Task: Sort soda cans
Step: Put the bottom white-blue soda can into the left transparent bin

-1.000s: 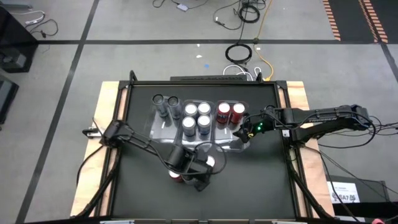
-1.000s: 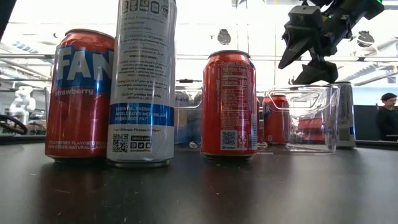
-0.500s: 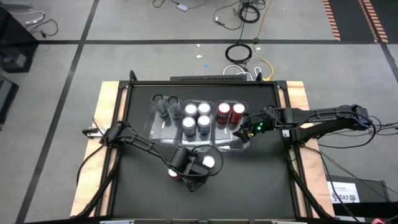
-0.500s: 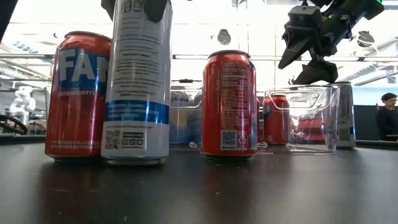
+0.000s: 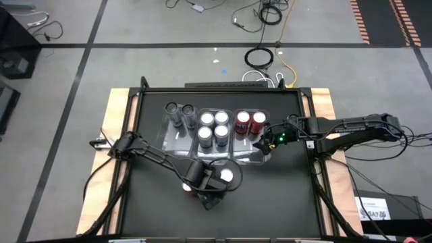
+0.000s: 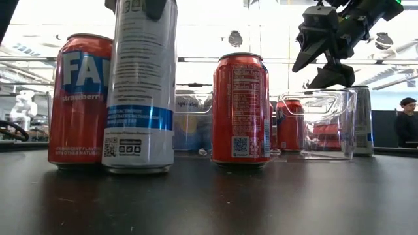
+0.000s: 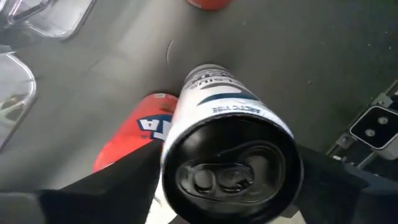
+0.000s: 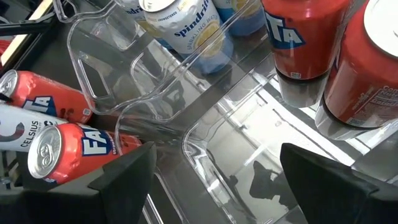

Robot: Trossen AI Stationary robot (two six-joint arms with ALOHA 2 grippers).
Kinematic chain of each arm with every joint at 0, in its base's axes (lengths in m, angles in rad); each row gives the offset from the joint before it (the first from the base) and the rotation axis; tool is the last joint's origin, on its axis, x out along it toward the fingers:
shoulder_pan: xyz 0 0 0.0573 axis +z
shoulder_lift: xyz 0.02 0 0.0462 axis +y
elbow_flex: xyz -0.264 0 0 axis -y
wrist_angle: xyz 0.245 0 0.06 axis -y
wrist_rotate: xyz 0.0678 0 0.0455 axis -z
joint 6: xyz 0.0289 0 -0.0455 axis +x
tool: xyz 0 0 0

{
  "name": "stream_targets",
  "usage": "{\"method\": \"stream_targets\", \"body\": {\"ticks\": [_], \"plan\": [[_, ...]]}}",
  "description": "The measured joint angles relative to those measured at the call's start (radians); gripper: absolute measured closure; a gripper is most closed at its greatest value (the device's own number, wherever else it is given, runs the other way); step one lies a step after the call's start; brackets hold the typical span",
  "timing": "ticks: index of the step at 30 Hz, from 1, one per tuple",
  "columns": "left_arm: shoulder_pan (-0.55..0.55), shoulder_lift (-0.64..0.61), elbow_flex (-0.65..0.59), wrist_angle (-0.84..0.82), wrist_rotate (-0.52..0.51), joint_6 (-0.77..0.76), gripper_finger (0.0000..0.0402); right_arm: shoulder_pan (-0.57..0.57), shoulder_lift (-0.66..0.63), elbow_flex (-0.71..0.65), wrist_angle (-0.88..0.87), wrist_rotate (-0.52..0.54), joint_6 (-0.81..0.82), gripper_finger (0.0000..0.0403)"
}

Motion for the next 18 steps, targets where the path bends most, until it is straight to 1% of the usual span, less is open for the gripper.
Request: {"method": "stream_targets", "body": {"ticks": [3, 6, 12, 18], "plan": [[0.000, 0.000, 0.000, 0.000, 0.002, 0.002, 0.0116, 0.000, 0.000, 0.000, 0.000, 0.000, 0.000, 0.0067], [0.002, 0.000, 0.000, -0.001, 0.011, 0.017, 0.0136, 0.000, 0.000, 0.000, 0.000, 0.000, 0.000, 0.0067], [0.016, -0.005, 0.009, -0.009, 0.023, 0.027, 0.0137, 0.000, 0.000, 0.000, 0.001, 0.000, 0.000, 0.0067], [0.044, -0.008, 0.094, -0.054, 0.024, 0.100, 0.0134, 0.000, 0.000, 0.000, 0.001, 0.001, 0.000, 0.0067]]}}
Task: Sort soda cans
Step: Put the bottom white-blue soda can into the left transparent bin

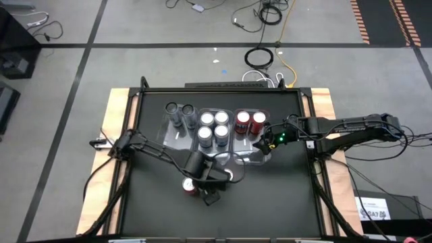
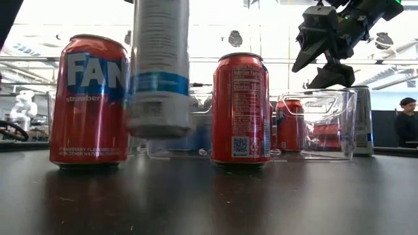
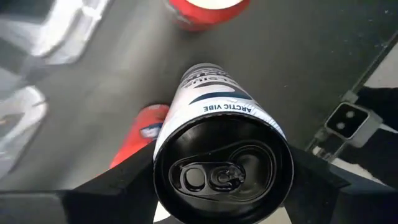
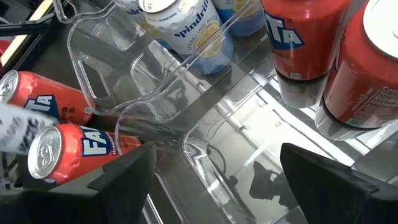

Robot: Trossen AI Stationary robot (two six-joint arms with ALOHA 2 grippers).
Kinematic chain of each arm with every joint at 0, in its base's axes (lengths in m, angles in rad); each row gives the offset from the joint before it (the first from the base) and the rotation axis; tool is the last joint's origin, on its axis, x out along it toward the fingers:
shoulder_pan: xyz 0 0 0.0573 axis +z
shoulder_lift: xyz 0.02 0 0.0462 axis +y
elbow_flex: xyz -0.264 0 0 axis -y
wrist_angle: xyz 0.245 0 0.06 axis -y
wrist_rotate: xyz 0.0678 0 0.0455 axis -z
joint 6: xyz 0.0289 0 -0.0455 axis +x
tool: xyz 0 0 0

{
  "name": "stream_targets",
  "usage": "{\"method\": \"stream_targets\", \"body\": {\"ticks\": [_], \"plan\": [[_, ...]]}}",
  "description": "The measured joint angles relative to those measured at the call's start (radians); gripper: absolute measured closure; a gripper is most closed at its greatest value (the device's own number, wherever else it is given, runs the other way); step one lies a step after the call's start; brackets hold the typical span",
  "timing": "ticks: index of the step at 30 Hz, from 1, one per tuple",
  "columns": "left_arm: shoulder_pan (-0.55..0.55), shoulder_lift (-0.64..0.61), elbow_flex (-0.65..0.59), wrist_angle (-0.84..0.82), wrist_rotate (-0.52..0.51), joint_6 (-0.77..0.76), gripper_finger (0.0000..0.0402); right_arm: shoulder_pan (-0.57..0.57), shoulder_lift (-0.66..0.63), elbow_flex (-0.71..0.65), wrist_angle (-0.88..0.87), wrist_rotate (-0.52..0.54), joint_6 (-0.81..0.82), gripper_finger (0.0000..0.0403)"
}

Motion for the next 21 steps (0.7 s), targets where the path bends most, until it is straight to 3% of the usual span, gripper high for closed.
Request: {"method": "stream_targets", "body": {"ticks": [4, 10, 21], "plan": [[0.026, 0.000, 0.075, -0.129, -0.013, 0.057, 0.0133, 0.000, 0.000, 0.000, 0.000, 0.006, 0.000, 0.0067], [0.069, -0.108, 0.099, -0.126, -0.032, 0.110, 0.0132, 0.000, 0.000, 0.000, 0.005, 0.007, 0.000, 0.0067], [0.152, -0.356, 0.091, -0.127, -0.245, 0.137, 0.0131, 0.000, 0.000, 0.000, 0.041, 0.066, 0.061, 0.0067]]}}
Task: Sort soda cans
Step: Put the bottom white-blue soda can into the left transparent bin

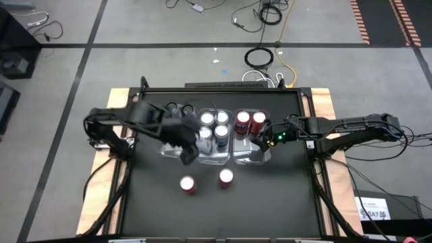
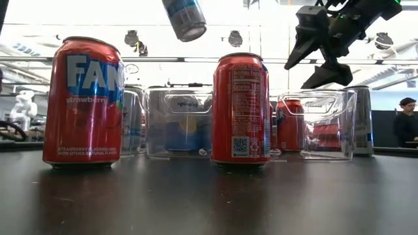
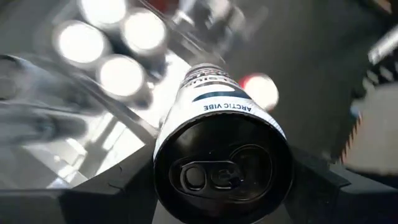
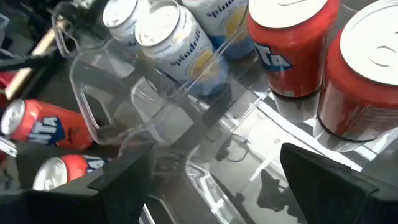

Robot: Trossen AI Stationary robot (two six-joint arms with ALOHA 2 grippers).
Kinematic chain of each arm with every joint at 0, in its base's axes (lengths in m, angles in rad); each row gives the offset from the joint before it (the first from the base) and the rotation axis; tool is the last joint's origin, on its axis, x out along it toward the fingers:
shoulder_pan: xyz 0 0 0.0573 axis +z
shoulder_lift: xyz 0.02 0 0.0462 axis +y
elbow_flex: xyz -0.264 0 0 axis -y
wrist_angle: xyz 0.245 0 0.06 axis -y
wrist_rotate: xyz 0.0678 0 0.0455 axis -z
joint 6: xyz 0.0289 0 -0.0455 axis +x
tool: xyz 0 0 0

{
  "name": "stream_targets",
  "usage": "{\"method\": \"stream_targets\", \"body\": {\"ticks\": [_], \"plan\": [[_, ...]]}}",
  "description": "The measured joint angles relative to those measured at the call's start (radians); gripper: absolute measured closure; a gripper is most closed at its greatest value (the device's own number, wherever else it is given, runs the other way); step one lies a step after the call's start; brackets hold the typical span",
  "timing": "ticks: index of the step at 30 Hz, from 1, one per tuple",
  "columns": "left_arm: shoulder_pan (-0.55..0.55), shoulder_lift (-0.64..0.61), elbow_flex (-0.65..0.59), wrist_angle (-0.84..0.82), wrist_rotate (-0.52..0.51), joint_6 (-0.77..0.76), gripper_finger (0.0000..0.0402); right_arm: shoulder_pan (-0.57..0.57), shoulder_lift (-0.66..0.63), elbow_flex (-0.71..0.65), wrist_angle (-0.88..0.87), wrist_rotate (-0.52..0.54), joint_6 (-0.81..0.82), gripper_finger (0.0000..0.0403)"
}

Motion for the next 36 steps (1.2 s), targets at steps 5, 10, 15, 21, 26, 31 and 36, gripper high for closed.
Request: {"method": "stream_targets", "body": {"ticks": [5, 10, 15, 21, 26, 31, 36], "plan": [[0.055, -0.067, -0.002, 0.000, -0.091, 0.012, 0.0130, 0.000, 0.000, 0.000, 0.028, 0.000, 0.018, 0.0067], [0.097, -0.115, -0.062, 0.007, -0.122, 0.075, 0.0130, 0.000, 0.000, 0.000, 0.028, 0.020, 0.056, 0.0067], [0.121, -0.222, -0.285, 0.003, -0.131, 0.072, 0.0130, 0.000, 0.000, 0.000, 0.027, 0.025, 0.085, 0.0067], [0.148, -0.391, -0.562, 0.003, -0.143, -0.064, 0.0130, 0.000, 0.000, 0.000, 0.027, 0.029, 0.098, 0.0067], [0.199, -0.484, -0.773, 0.034, -0.147, -0.163, 0.0130, 0.000, 0.000, 0.000, 0.027, 0.048, 0.115, 0.0067], [0.307, -0.510, -0.942, 0.168, -0.070, -0.170, 0.0130, 0.000, 0.000, 0.000, 0.028, 0.052, 0.116, 0.0067], [0.432, -0.495, -1.018, 0.215, -0.004, -0.196, 0.0130, 0.000, 0.000, 0.000, 0.028, 0.052, 0.127, 0.0067]]}}
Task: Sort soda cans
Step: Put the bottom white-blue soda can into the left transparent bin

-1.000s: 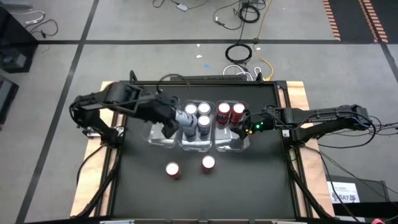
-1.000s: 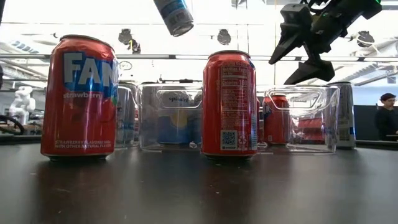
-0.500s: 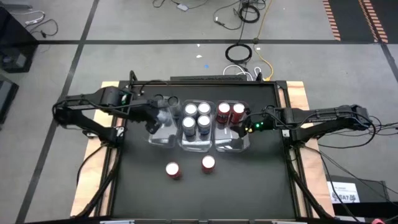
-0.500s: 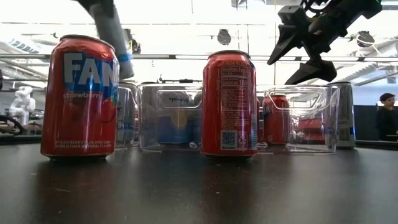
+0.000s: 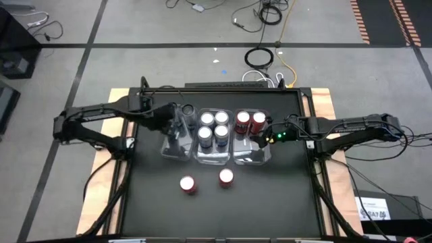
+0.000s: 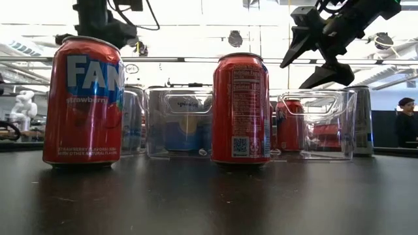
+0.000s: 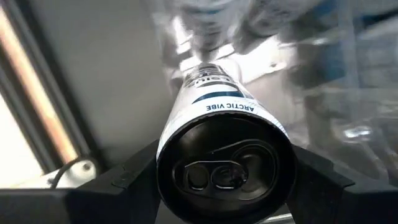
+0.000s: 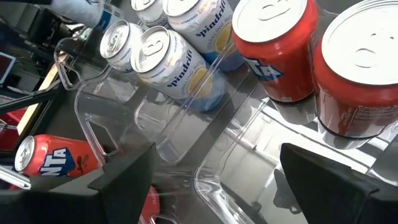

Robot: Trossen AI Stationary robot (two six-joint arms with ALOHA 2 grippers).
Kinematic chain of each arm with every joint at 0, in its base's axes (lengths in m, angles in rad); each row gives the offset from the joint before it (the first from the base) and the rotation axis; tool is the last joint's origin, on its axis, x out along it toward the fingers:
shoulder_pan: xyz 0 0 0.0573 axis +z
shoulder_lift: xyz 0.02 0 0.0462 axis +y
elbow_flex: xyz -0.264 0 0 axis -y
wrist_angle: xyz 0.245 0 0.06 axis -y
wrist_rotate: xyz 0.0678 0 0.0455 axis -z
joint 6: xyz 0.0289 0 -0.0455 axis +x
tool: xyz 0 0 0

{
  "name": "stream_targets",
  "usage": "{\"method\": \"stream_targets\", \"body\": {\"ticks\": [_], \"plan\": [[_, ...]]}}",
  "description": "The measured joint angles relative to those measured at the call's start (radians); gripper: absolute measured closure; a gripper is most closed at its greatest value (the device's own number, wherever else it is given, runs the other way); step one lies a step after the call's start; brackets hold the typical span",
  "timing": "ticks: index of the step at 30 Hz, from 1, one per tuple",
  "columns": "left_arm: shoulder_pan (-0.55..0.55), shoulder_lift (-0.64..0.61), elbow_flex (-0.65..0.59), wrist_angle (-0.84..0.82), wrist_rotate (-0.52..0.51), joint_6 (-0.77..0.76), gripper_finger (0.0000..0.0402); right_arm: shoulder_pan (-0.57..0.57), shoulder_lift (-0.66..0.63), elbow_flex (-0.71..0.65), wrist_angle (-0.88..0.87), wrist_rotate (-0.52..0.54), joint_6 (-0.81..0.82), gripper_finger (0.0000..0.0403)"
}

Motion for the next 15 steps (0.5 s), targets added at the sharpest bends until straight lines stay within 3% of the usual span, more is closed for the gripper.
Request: {"method": "stream_targets", "body": {"ticks": [9, 15], "plan": [[0.153, 0.033, -0.018, 0.096, 0.105, 0.034, 0.0129, 0.000, 0.000, 0.000, 0.001, 0.000, -0.001, 0.0067], [0.189, 0.119, -0.019, 0.088, 0.173, 0.080, 0.0129, 0.000, 0.000, 0.000, 0.000, -0.001, -0.003, 0.0067]]}}
